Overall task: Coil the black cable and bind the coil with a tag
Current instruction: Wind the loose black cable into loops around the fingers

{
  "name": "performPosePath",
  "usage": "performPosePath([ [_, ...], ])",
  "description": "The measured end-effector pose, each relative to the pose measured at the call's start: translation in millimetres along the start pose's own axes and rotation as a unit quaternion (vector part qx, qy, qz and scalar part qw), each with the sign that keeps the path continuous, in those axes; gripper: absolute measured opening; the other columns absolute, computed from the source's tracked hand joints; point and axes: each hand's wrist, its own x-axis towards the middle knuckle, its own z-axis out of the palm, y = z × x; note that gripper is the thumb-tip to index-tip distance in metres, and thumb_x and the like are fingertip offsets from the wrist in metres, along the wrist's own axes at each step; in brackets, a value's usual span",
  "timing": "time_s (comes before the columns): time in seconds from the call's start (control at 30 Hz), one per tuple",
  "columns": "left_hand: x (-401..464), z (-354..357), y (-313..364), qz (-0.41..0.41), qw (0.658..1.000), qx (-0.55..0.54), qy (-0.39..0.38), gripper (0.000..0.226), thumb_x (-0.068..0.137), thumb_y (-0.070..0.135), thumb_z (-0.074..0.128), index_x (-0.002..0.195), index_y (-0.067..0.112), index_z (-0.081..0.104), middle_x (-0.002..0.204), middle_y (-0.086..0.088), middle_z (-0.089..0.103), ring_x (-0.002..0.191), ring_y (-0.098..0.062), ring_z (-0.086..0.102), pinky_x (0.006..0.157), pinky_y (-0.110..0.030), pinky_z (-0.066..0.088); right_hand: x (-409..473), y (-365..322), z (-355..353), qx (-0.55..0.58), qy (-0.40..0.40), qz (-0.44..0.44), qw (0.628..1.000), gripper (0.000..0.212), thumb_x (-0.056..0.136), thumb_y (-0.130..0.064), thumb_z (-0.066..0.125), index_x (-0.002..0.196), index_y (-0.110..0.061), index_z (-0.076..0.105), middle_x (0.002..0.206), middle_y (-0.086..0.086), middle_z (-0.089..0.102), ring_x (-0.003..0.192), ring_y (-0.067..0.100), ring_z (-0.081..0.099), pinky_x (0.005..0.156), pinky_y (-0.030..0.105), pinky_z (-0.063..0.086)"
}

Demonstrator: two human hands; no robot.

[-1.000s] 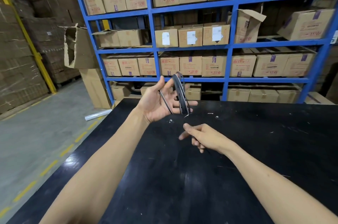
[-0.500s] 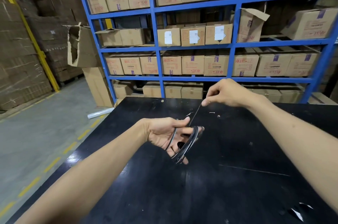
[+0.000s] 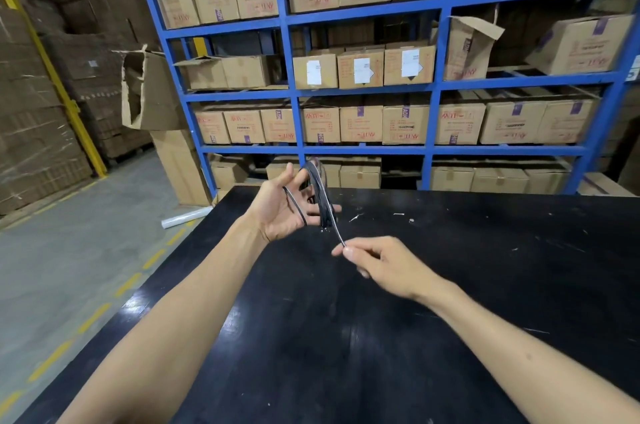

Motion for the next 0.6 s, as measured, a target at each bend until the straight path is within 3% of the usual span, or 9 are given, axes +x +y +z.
performPosePath([
  [0.07, -2.4, 8.5, -3.6, 0.002, 0.999, -0.018, -0.047, 0.053, 0.101, 0.054, 0.03, 0.143, 0.028, 0.05, 0.148, -0.011, 0.037, 0.128, -0.063, 0.039, 0.108, -0.076, 0.021, -5.1, 7.2, 8.7, 0.034, -0.033, 0.026, 0.999, 0.025, 0.106, -0.032, 0.054, 0.112, -0.026, 0.077, 0.065, -0.002, 0.043, 0.05, 0.002, 0.04, 0.051, 0.015, 0.036],
  [0.17, -9.1, 19.5, -9.1, -0.026, 0.989, -0.036, -0.138, 0.051, 0.102, 0.055, 0.029, 0.143, 0.033, 0.048, 0.163, -0.007, 0.02, 0.132, -0.064, 0.031, 0.11, -0.074, 0.017, -0.2, 16.1, 3.0, 0.046, -0.048, 0.049, 0.997, 0.028, 0.102, -0.047, 0.055, 0.109, -0.032, 0.078, 0.068, 0.001, 0.042, 0.051, 0.005, 0.038, 0.05, 0.024, 0.036],
  [0.23, -14.3, 25.4, -11.8, -0.059, 0.977, -0.023, -0.202, 0.052, 0.102, 0.056, 0.025, 0.146, 0.035, 0.044, 0.163, -0.007, 0.023, 0.135, -0.066, 0.02, 0.112, -0.074, 0.008, 6.7, 19.7, -9.1, 0.03, -0.055, 0.058, 0.996, 0.037, 0.093, -0.059, 0.061, 0.098, -0.029, 0.081, 0.064, 0.002, 0.041, 0.05, 0.011, 0.036, 0.05, 0.029, 0.033],
  [0.3, -18.9, 29.8, -15.2, -0.099, 0.963, 0.005, -0.249, 0.053, 0.102, 0.057, 0.022, 0.148, 0.037, 0.038, 0.163, -0.005, 0.024, 0.137, -0.067, 0.011, 0.112, -0.074, 0.003, 15.9, 20.6, -25.3, 0.016, -0.061, 0.078, 0.995, 0.032, 0.09, -0.051, 0.071, 0.084, -0.022, 0.082, 0.056, 0.003, 0.041, 0.048, 0.015, 0.033, 0.05, 0.032, 0.029],
  [0.37, -22.4, 32.5, -18.9, -0.136, 0.95, 0.044, -0.278, 0.055, 0.101, 0.059, 0.018, 0.151, 0.038, 0.031, 0.164, -0.004, 0.021, 0.135, -0.069, 0.013, 0.112, -0.074, 0.008, 25.4, 14.8, -44.6, -0.015, -0.075, 0.086, 0.993, 0.024, 0.091, -0.035, 0.076, 0.075, -0.017, 0.08, 0.055, 0.007, 0.043, 0.048, 0.021, 0.032, 0.05, 0.032, 0.027],
  [0.47, -26.5, 34.0, -24.3, -0.184, 0.93, 0.088, -0.305, 0.058, 0.101, 0.06, 0.013, 0.153, 0.039, 0.026, 0.165, -0.003, 0.016, 0.131, -0.07, 0.017, 0.11, -0.068, 0.019, 38.4, -0.9, -69.9, -0.057, -0.088, 0.078, 0.991, 0.018, 0.083, -0.037, 0.083, 0.081, -0.019, 0.083, 0.06, 0.009, 0.049, 0.054, 0.022, 0.035, 0.05, 0.03, 0.031],
  [0.6, -22.2, 23.7, -33.2, -0.231, 0.92, 0.115, -0.294, 0.06, 0.1, 0.06, 0.014, 0.155, 0.035, 0.023, 0.165, -0.001, 0.018, 0.129, -0.07, 0.013, 0.112, -0.071, 0.013, 51.3, -21.8, -93.1, -0.098, -0.067, 0.063, 0.991, 0.012, 0.085, -0.032, 0.082, 0.081, -0.021, 0.084, 0.064, 0.0, 0.066, 0.055, 0.01, 0.049, 0.054, 0.027, 0.043],
])
